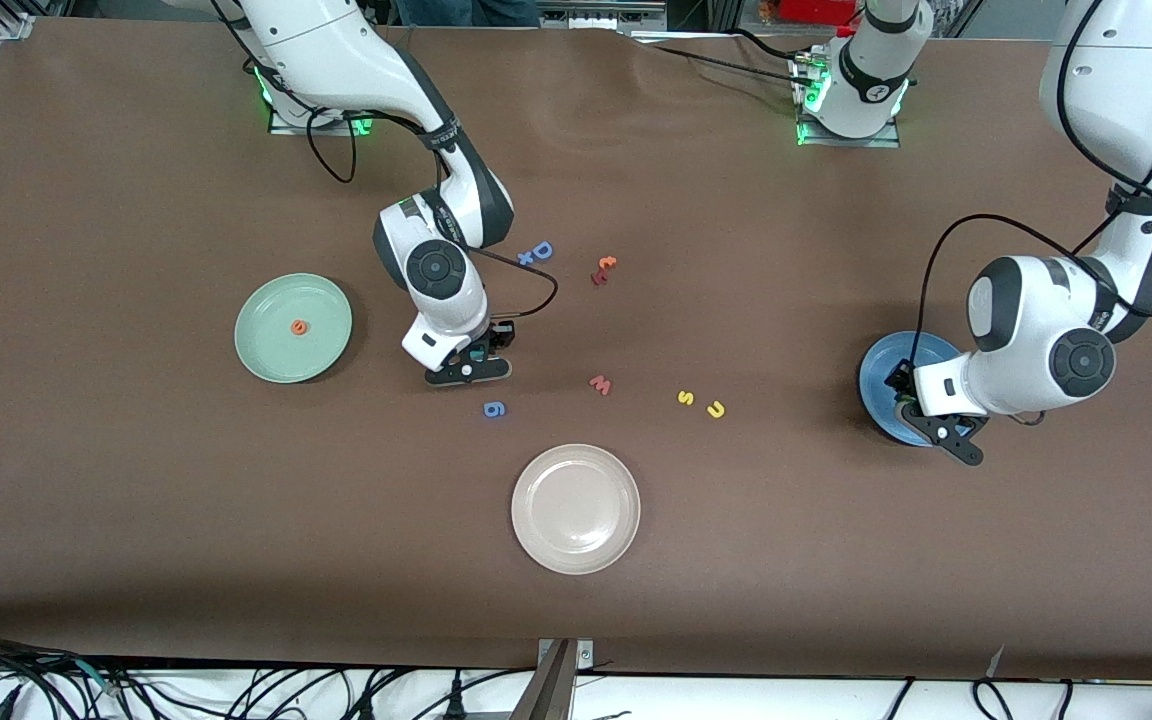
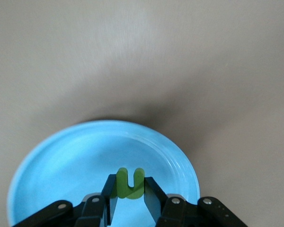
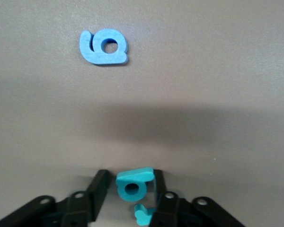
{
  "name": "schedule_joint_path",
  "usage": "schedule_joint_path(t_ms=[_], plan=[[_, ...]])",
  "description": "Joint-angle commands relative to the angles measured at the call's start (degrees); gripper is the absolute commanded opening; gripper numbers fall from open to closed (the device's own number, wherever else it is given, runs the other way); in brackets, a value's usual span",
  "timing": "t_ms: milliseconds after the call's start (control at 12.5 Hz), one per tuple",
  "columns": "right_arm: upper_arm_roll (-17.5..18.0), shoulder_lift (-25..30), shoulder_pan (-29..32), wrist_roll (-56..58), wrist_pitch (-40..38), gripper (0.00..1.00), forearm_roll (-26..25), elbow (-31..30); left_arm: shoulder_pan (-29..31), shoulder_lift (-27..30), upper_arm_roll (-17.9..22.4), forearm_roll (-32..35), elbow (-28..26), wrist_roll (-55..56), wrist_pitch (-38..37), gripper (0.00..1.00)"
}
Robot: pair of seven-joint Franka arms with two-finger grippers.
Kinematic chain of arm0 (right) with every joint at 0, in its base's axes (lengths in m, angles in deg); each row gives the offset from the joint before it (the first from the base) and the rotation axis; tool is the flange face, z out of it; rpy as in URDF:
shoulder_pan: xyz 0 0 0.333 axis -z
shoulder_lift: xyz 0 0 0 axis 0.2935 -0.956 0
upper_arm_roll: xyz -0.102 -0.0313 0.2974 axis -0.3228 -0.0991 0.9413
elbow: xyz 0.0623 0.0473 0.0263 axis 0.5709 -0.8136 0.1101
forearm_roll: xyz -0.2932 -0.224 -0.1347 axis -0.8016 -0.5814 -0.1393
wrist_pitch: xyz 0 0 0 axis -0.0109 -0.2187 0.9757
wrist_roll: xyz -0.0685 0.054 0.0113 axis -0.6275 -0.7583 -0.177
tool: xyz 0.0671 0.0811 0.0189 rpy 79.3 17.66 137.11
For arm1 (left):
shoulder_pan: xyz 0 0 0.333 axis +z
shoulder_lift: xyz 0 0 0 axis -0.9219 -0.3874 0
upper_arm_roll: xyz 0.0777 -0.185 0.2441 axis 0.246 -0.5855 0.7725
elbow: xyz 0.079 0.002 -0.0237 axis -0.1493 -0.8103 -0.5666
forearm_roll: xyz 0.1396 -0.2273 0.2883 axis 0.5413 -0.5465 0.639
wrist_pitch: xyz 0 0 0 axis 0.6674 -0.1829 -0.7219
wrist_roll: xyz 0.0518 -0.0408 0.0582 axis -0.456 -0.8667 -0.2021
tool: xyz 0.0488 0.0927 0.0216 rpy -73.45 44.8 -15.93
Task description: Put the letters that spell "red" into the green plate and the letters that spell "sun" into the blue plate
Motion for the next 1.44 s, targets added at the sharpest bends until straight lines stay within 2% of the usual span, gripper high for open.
schedule_joint_path(t_ms=[0,80,239,319,399,479,718,957,1196,1356], plan=[[0.17,-1.3,0.3,0.9,0.4,0.43,0.9,1.04,1.24,-1.11,-0.27,-1.62,-0.36,1.87,-0.17,0.0],[0.17,-1.3,0.3,0.9,0.4,0.38,0.9,1.04,1.24,-1.37,-0.27,-1.62,-0.36,1.96,0.18,0.07],[0.17,-1.3,0.3,0.99,0.4,0.21,0.9,1.04,1.24,-1.64,-0.18,-1.45,-0.1,2.31,0.36,0.39],[0.17,-1.3,0.3,1.16,0.4,0.15,0.9,1.04,1.24,-1.64,-0.18,-1.01,0.08,2.22,0.36,0.65],[0.08,-1.21,0.3,1.34,0.23,0.12,0.9,1.04,1.24,-1.55,-0.18,-0.83,0.08,1.53,0.36,0.95],[0.08,-0.95,0.38,1.51,0.05,0.12,0.9,1.21,1.24,-1.03,-0.27,-0.83,0.08,1.26,0.27,1.0],[-0.1,0.63,0.47,1.95,-0.39,0.11,0.81,1.3,-1.12,1.08,-0.62,-0.65,0.52,-0.58,0.1,1.0],[-1.58,3.35,0.82,2.39,-3.71,0.11,0.81,1.39,-5.77,1.52,-0.8,2.77,2.36,-4.44,0.54,0.99],[-5.79,6.6,1.17,9.04,-10.12,0.11,0.9,1.21,-10.17,1.44,-1.85,-0.02,3.51,-0.27,1.5,0.78],[-7.39,8.44,2.66,13.97,-13.29,0.11,0.9,0.51,-13.59,1.52,-1.85,-3.19,3.51,11.21,2.47,0.79]])
